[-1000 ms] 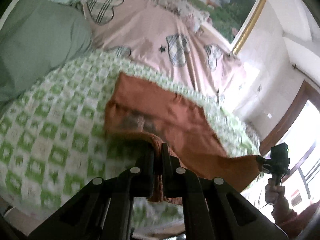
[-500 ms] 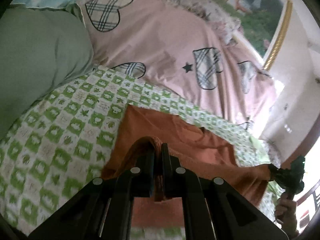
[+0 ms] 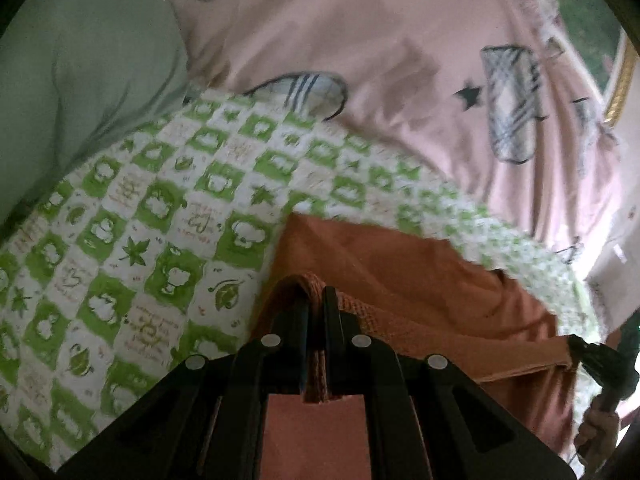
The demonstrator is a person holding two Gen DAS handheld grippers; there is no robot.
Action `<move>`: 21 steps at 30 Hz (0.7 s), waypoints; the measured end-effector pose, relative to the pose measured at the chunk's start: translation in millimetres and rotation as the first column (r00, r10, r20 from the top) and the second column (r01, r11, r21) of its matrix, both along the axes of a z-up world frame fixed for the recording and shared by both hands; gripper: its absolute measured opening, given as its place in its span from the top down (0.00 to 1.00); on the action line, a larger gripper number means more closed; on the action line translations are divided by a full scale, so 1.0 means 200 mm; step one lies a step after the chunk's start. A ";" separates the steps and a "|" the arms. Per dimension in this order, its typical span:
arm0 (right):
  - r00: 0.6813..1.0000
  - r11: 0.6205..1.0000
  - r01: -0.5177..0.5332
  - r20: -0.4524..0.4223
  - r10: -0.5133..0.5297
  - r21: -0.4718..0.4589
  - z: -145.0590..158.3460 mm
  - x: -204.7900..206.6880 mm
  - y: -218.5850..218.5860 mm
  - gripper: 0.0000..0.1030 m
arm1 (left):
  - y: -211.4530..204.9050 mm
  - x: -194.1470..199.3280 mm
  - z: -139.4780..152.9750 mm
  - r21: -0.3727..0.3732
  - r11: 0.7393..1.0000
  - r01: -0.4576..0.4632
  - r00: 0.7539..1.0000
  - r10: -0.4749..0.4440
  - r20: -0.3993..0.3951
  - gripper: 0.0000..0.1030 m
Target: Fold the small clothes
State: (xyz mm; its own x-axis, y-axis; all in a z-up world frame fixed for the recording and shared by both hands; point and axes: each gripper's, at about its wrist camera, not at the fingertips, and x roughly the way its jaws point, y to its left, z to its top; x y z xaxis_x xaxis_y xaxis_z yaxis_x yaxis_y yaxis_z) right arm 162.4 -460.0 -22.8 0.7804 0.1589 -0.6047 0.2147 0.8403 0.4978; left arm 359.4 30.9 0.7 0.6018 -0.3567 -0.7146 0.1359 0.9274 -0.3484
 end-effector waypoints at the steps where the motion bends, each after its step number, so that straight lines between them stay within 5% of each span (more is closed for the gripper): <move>1: 1.000 1.000 0.008 -0.018 -0.008 0.009 -0.03 0.03 -0.01 0.93 | -0.01 0.03 -0.05 0.012 1.000 -0.004 1.000 0.004 -0.018 0.95; 6: 0.998 1.000 0.012 -0.062 -0.010 0.027 -0.08 0.04 -0.01 0.91 | 0.01 0.04 -0.11 0.013 1.000 -0.009 0.998 0.009 -0.060 0.88; 8: 0.999 1.000 0.026 -0.045 -0.025 0.004 -0.03 -0.02 0.00 0.78 | 0.02 -0.03 -0.05 0.011 1.000 -0.003 0.999 0.004 -0.037 0.76; 10: 0.999 0.998 0.047 -0.016 -0.048 -0.047 0.03 -0.10 0.02 0.43 | 0.02 -0.13 0.02 0.005 1.000 0.030 0.999 -0.030 -0.014 0.72; 11: 0.999 0.997 0.049 0.005 -0.049 -0.066 0.06 -0.14 0.04 0.40 | 0.00 -0.20 0.05 -0.007 0.998 0.069 0.998 -0.069 -0.001 0.72; 14: 1.000 0.989 0.013 0.015 -0.011 -0.149 0.12 -0.23 0.16 0.40 | -0.10 -0.40 0.11 -0.004 0.980 0.197 0.980 -0.197 0.014 0.66; 17: 0.995 0.986 -0.097 0.010 0.099 -0.137 0.11 -0.29 0.31 0.40 | -0.21 -0.54 0.11 -0.036 0.947 0.318 0.948 -0.319 -0.004 0.64; 21: 0.943 0.935 -0.334 -0.050 0.330 -0.118 0.02 -0.30 0.55 0.40 | -0.37 -0.60 0.01 0.017 0.908 0.418 0.907 -0.416 -0.066 0.63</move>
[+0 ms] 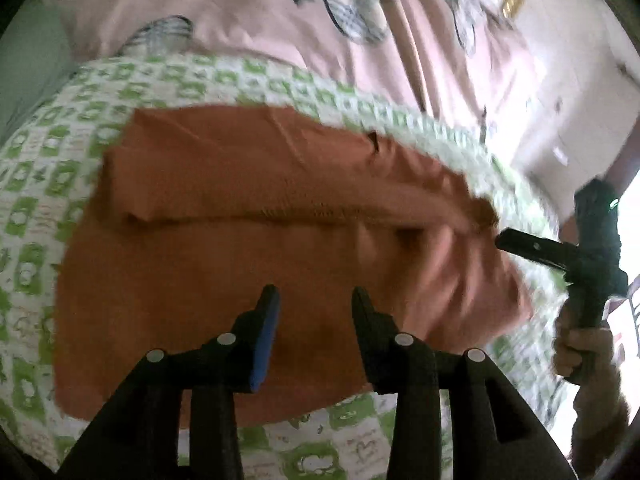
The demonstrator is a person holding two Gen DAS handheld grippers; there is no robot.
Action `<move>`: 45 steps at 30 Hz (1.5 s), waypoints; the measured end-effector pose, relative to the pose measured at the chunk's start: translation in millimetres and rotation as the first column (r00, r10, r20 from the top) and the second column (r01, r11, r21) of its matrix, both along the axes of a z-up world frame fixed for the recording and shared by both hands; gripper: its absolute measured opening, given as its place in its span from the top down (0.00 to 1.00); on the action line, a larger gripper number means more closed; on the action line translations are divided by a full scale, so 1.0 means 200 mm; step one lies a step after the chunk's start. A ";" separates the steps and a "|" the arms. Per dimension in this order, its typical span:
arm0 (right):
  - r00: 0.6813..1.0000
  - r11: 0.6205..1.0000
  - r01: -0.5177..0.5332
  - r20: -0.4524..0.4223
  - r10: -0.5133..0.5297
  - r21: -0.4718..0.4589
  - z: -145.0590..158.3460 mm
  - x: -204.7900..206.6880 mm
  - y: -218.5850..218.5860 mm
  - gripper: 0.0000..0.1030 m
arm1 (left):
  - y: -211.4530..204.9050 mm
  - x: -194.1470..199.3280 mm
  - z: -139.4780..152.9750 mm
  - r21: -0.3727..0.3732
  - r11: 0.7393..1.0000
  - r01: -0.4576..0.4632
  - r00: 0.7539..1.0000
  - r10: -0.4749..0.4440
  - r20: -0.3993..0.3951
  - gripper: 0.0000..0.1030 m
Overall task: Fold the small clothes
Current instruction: 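Open both grippers and press the folded sweater flat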
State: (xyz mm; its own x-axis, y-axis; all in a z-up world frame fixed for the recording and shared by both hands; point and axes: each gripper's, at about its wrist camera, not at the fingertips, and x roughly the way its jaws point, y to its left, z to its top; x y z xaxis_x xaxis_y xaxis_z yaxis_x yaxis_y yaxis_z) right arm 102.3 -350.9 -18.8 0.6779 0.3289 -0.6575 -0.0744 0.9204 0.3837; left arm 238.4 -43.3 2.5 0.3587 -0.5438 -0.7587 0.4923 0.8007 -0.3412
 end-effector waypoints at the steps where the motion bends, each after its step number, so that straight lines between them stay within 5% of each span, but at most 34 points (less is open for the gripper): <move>1: 0.998 0.999 -0.051 -0.026 0.050 -0.002 -0.03 0.01 0.04 0.40 | -0.01 0.02 -0.02 0.028 1.000 -0.002 1.000 0.002 0.003 0.63; 5: 0.992 0.993 -0.081 -0.101 0.072 -0.088 -0.14 0.13 0.07 0.40 | 0.01 0.20 -0.10 0.085 0.996 -0.033 0.999 0.035 -0.023 0.71; 10: 0.998 0.991 -0.011 -0.064 0.003 -0.135 -0.11 0.33 -0.05 0.41 | 0.05 0.47 -0.09 0.148 0.983 -0.107 0.994 0.104 0.024 0.73; 15: 0.972 0.956 0.230 -0.012 -0.236 -0.181 -0.05 0.50 -0.26 0.41 | 0.17 0.83 -0.07 0.164 0.943 -0.289 0.957 0.286 0.045 0.72; 18: 0.944 0.943 0.329 -0.010 -0.330 -0.060 -0.01 0.46 -0.39 0.41 | 0.30 0.90 -0.05 0.095 0.930 -0.355 0.934 0.357 -0.003 0.72; 22: 0.947 0.946 0.321 0.012 -0.321 -0.051 0.04 0.34 -0.32 0.39 | 0.38 0.78 0.00 0.134 0.908 -0.397 0.918 0.393 0.057 0.54; 30: 0.982 0.974 0.190 0.001 -0.191 -0.127 0.01 0.07 0.03 0.32 | 0.63 0.21 0.08 0.003 0.910 -0.414 0.910 0.414 -0.019 0.46; 36: 0.987 0.959 0.157 -0.002 -0.162 -0.234 0.00 -0.10 0.25 0.25 | 0.81 -0.16 0.06 -0.069 0.878 -0.473 0.877 0.463 -0.127 0.40; 45: 0.989 0.942 0.144 0.021 -0.144 -0.304 0.01 -0.28 0.40 0.17 | 0.83 -0.37 0.03 -0.146 0.869 -0.474 0.869 0.433 -0.240 0.37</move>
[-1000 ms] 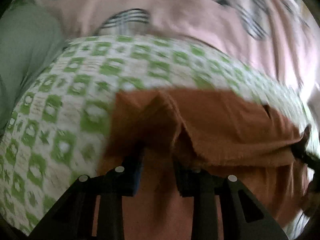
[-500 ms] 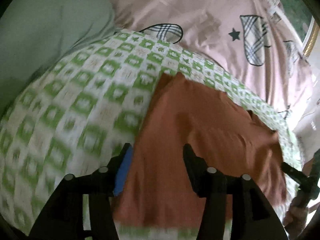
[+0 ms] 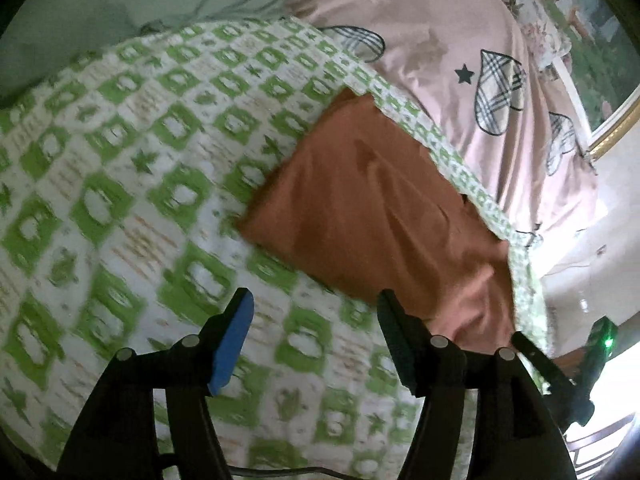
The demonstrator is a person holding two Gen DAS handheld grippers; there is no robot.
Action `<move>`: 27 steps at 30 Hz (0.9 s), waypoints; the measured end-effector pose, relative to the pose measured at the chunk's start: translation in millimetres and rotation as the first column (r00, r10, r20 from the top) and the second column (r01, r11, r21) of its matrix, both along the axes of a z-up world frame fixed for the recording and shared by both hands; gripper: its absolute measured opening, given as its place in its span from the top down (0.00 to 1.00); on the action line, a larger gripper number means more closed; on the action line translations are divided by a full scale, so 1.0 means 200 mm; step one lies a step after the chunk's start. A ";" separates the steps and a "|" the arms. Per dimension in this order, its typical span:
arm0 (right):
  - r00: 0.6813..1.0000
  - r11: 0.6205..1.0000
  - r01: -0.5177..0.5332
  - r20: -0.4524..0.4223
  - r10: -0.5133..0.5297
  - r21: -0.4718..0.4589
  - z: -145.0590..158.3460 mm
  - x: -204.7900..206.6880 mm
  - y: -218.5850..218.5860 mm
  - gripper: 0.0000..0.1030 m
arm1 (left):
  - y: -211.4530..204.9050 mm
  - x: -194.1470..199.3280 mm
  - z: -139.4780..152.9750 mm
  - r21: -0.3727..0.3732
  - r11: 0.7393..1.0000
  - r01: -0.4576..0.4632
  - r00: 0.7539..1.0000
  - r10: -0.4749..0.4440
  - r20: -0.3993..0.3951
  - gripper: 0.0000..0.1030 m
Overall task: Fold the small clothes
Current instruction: 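Open both grippers and press the folded sweater flat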
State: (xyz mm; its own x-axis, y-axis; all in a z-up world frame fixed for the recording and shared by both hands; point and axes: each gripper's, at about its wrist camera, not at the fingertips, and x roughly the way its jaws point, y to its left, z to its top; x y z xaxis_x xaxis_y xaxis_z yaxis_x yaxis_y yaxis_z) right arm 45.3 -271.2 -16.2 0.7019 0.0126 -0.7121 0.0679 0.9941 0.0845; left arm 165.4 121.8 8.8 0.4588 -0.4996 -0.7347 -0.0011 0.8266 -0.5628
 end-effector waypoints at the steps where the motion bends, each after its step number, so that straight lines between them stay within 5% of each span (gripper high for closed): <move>1: 1.000 1.000 -0.003 0.002 0.003 -0.004 0.00 -0.01 0.01 0.17 | -0.02 -0.01 0.00 -0.017 1.000 0.009 1.000 -0.009 -0.006 0.35; 12: 1.000 0.996 0.003 0.019 -0.004 0.084 0.03 -0.05 -0.10 0.16 | -0.25 0.11 -0.15 -0.091 0.996 0.004 0.988 -0.018 -0.154 0.30; 22: 0.997 0.970 0.057 0.029 -0.065 0.235 0.00 -0.02 -0.31 0.16 | -0.14 0.24 -0.19 -0.124 0.978 -0.166 0.982 0.152 -0.112 0.30; 24: 0.997 0.962 0.066 0.026 -0.075 0.265 -0.01 0.00 -0.35 0.16 | -0.15 0.27 -0.18 -0.096 0.980 -0.174 0.983 0.166 -0.082 0.34; 27: 0.997 0.952 0.071 0.018 -0.080 0.297 -0.03 0.04 -0.39 0.16 | -0.17 0.32 -0.17 -0.038 0.985 -0.171 0.985 0.169 -0.041 0.58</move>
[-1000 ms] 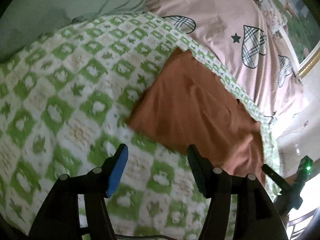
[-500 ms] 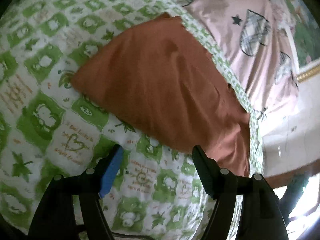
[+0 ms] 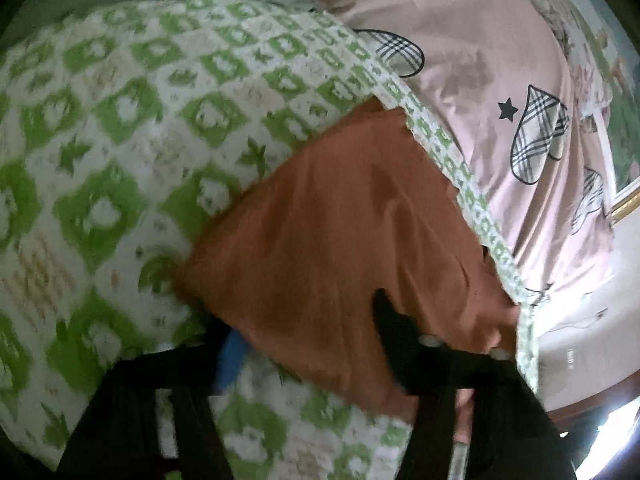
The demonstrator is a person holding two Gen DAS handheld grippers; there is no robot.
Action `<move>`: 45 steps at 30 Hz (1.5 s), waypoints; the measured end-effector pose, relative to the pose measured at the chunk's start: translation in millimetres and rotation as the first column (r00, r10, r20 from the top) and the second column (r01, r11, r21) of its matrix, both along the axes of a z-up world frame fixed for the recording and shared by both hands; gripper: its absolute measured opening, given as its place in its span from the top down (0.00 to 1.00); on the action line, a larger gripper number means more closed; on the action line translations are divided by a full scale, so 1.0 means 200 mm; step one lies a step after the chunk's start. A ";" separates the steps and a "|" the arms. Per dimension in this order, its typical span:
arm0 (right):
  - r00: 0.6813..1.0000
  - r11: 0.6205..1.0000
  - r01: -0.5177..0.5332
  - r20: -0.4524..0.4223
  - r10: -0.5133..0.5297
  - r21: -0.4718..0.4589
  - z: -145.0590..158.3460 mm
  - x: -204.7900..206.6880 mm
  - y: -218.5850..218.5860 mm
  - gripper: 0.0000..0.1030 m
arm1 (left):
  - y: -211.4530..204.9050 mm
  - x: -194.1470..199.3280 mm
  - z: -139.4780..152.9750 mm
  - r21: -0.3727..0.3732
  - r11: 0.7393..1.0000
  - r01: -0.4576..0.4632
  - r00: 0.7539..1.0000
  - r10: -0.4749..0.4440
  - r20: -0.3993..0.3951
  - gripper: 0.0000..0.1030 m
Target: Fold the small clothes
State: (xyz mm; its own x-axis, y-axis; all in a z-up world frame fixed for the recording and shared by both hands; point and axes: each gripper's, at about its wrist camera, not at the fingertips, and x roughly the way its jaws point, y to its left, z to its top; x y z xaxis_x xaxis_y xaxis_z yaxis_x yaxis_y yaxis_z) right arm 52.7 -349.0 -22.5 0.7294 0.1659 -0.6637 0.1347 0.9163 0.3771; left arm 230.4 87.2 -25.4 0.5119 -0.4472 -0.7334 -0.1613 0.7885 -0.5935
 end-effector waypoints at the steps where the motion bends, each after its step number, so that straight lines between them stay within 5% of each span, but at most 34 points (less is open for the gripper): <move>1: 1.000 1.000 -0.001 -0.001 0.001 0.018 -0.01 0.01 -0.02 0.16 | 0.00 0.01 0.00 0.002 1.000 0.005 1.000 -0.005 0.006 0.73; 2: 1.000 0.999 -0.004 -0.001 0.004 0.038 -0.02 0.03 -0.03 0.16 | -0.01 0.03 0.00 -0.002 1.000 0.012 1.000 -0.012 0.014 0.86; 4: 1.000 0.997 -0.003 -0.002 0.003 0.072 -0.03 0.05 -0.07 0.16 | -0.02 0.04 0.02 0.015 1.000 0.019 0.999 -0.020 0.041 0.91; 13: 0.999 0.955 -0.038 0.007 0.037 0.296 -0.09 0.16 -0.24 0.16 | -0.35 -0.04 0.35 0.182 0.969 0.165 0.942 -0.210 0.264 0.94; 19: 0.997 0.945 -0.082 0.013 0.082 0.317 -0.07 0.20 -0.24 0.16 | -0.70 -0.15 0.41 0.286 0.908 0.308 0.865 -0.392 0.312 0.94; 24: 0.988 0.925 -0.150 0.012 0.156 0.350 -0.05 0.29 -0.19 0.16 | -0.97 -0.28 0.31 0.482 0.795 0.369 0.795 -0.538 0.279 0.94; 28: 0.968 0.902 -0.225 -0.019 0.250 0.369 -0.05 0.47 -0.07 0.16 | -1.03 -0.37 0.25 0.584 0.729 0.357 0.758 -0.591 0.275 0.94; 33: 0.914 0.826 -0.344 -0.043 0.404 0.447 -0.08 0.83 0.15 0.16 | -1.03 -0.38 0.25 0.592 0.716 0.370 0.740 -0.612 0.278 0.94; 38: 0.873 0.819 -0.425 -0.065 0.483 0.385 -0.06 1.14 0.39 0.17 | -1.04 -0.37 0.25 0.598 0.704 0.383 0.735 -0.625 0.264 0.95; 39: 0.871 0.829 -0.439 -0.061 0.487 0.347 -0.04 1.18 0.43 0.30 | -1.04 -0.36 0.25 0.595 0.705 0.387 0.735 -0.625 0.263 0.95; 40: 0.872 0.840 -0.442 -0.066 0.484 0.315 -0.03 1.21 0.45 0.62 | -1.03 -0.36 0.26 0.587 0.709 0.390 0.737 -0.622 0.263 0.95; 41: 0.874 0.845 -0.438 -0.075 0.480 0.306 -0.02 1.23 0.47 0.77 | -1.03 -0.35 0.27 0.579 0.715 0.391 0.739 -0.619 0.266 0.95; 45: 0.878 0.848 -0.469 0.022 0.479 0.247 0.11 1.13 0.44 0.83 | -1.01 -0.36 0.35 0.534 0.742 0.407 0.740 -0.610 0.284 0.95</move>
State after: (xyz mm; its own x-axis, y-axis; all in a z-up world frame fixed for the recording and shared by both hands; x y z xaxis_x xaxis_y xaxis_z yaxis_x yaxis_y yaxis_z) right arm 278.6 -261.6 0.2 0.4965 0.6406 -0.5858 -0.2742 0.7560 0.5943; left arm 157.5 -115.8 43.7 0.5900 -0.4394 -0.6774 0.5196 0.8488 -0.0979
